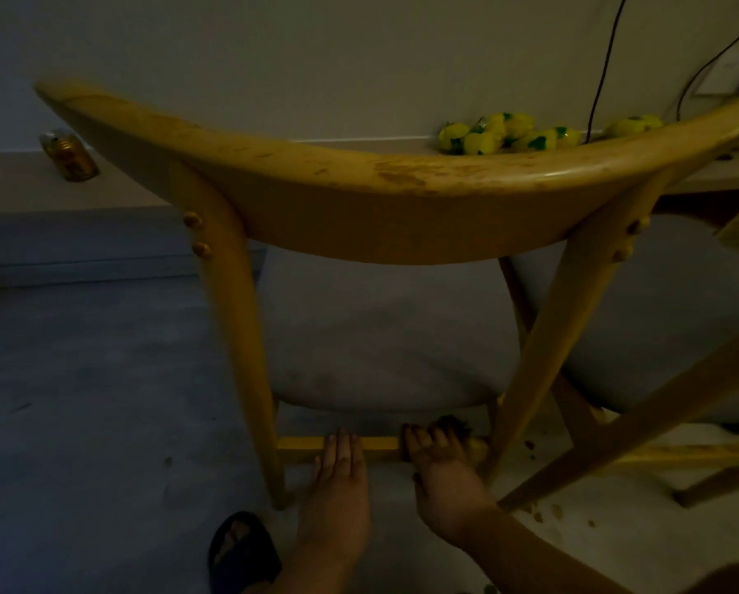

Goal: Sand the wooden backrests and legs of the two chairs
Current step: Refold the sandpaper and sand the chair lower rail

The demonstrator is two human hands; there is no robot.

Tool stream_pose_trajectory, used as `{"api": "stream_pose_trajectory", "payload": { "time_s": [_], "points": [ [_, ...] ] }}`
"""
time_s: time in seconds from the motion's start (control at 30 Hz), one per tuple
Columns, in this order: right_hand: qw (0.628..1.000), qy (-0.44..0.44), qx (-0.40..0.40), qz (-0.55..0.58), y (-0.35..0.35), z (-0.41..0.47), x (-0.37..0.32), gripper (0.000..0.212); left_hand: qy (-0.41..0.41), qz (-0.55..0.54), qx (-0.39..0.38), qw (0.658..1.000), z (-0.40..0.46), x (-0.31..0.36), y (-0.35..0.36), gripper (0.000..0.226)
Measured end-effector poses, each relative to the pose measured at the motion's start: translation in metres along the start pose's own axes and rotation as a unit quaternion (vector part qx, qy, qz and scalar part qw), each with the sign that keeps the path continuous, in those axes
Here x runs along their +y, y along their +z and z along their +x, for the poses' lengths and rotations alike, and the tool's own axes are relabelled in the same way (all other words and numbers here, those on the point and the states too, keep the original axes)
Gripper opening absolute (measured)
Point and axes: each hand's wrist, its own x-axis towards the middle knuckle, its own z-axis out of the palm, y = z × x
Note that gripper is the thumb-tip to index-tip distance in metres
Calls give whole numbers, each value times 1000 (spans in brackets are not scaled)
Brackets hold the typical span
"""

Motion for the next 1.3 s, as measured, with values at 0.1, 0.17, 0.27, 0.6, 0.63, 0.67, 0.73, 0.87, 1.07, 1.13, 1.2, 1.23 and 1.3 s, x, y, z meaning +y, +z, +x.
{"api": "stream_pose_trajectory", "payload": {
  "time_s": [0.1,0.17,0.27,0.6,0.63,0.67,0.73,0.87,1.07,1.13,1.2,1.23,1.3],
  "points": [
    [999,-47,-16,12,-1,8,6,79,-2,-3,-3,1000,2,-2,0,67],
    [999,-20,-17,26,-1,0,27,79,10,1,-12,1000,3,-3,-4,69],
    [998,43,-1,50,1,-14,42,80,8,14,-36,999,3,-3,-8,73],
    [998,-57,-21,33,-2,4,17,85,37,-16,56,998,-6,5,-24,65],
    [999,-38,-12,35,0,-2,28,85,28,-22,32,999,-6,2,-20,69],
    [999,-14,3,39,2,-8,37,85,22,-25,33,999,-4,1,-20,70],
    [998,22,20,48,4,-16,45,83,14,1,25,1000,-4,1,-17,70],
    [999,31,20,37,4,-6,18,81,3,20,-30,999,0,-3,-8,71],
    [998,-49,25,35,5,-2,16,83,13,8,-27,1000,3,-4,-6,70],
    [998,8,44,53,7,-12,35,81,11,0,-27,1000,1,-6,-7,76],
    [995,50,45,68,9,-17,43,81,14,-1,-26,1000,2,-5,-7,79],
    [995,60,38,67,10,-17,42,81,15,-2,-21,1000,2,-4,-7,77],
    [996,62,38,55,10,-11,30,81,8,-14,-21,1000,1,-4,-7,73]
  ]
}}
